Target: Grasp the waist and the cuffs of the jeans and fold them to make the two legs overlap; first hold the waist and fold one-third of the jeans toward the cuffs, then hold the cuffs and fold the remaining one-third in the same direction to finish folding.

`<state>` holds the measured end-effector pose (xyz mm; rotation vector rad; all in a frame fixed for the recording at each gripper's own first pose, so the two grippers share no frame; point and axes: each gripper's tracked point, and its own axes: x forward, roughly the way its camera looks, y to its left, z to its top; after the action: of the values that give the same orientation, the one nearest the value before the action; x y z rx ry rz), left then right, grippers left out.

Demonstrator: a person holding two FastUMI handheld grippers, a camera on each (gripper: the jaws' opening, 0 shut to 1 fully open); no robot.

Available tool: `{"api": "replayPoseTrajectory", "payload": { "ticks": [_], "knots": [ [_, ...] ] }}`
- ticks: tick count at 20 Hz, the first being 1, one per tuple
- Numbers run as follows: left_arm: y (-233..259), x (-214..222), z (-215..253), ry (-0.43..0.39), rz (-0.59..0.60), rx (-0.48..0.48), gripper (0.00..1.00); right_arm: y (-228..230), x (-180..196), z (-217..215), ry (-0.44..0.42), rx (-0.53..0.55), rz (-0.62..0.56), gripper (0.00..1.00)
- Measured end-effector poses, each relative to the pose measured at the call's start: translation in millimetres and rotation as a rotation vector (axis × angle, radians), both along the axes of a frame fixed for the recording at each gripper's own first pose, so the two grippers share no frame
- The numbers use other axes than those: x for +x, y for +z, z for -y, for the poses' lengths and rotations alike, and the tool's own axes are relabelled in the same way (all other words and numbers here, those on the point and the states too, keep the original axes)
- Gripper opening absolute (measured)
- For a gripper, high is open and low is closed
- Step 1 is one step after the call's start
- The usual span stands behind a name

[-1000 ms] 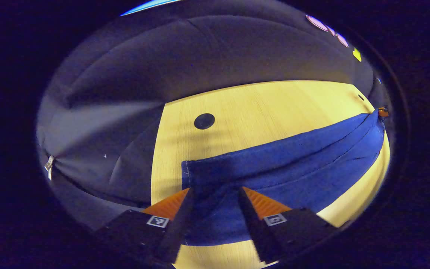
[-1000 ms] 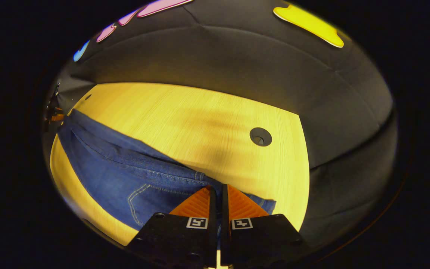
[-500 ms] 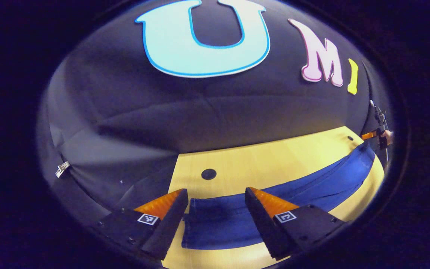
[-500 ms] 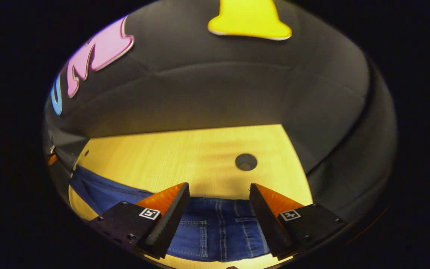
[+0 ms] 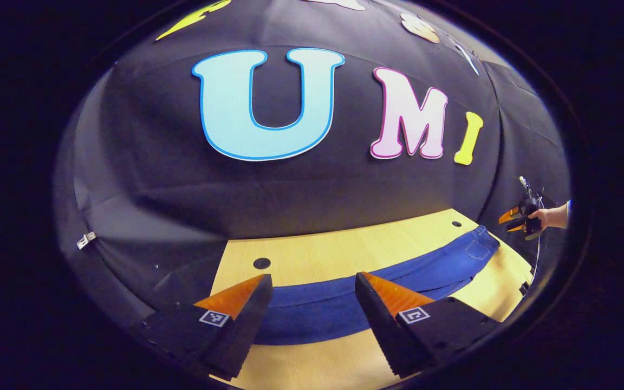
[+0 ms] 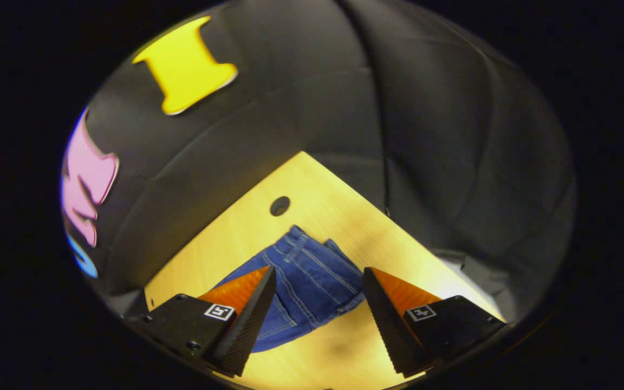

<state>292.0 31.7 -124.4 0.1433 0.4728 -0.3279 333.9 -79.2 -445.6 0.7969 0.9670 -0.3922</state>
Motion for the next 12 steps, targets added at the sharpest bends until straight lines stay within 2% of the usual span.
{"api": "replayPoseTrajectory", "payload": {
  "ticks": [2, 4, 7, 10, 12],
  "knots": [
    [-9.9, -13.0, -7.7, 0.007, -0.033, 0.025, 0.97, -18.6, -0.5, -14.7, -0.092, 0.088, -0.028, 0.98],
    [-10.6, -20.0, -6.2, 0.009, -0.050, 0.031, 0.98, -30.0, -10.4, -27.4, -0.124, 0.123, -0.069, 0.99],
    [-11.5, -22.5, -4.3, 0.000, -0.060, 0.050, 0.98, -40.9, -28.0, -11.4, -0.117, 0.058, -0.138, 0.99],
    [-15.3, -23.3, -3.3, -0.004, -0.067, 0.073, 0.98, -43.5, -13.3, -7.1, -0.188, 0.069, -0.120, 0.97],
    [-23.0, -22.9, -5.7, 0.007, -0.078, 0.088, 0.98, -42.8, -4.7, -6.2, -0.204, 0.055, -0.103, 0.99]
  ]
}}
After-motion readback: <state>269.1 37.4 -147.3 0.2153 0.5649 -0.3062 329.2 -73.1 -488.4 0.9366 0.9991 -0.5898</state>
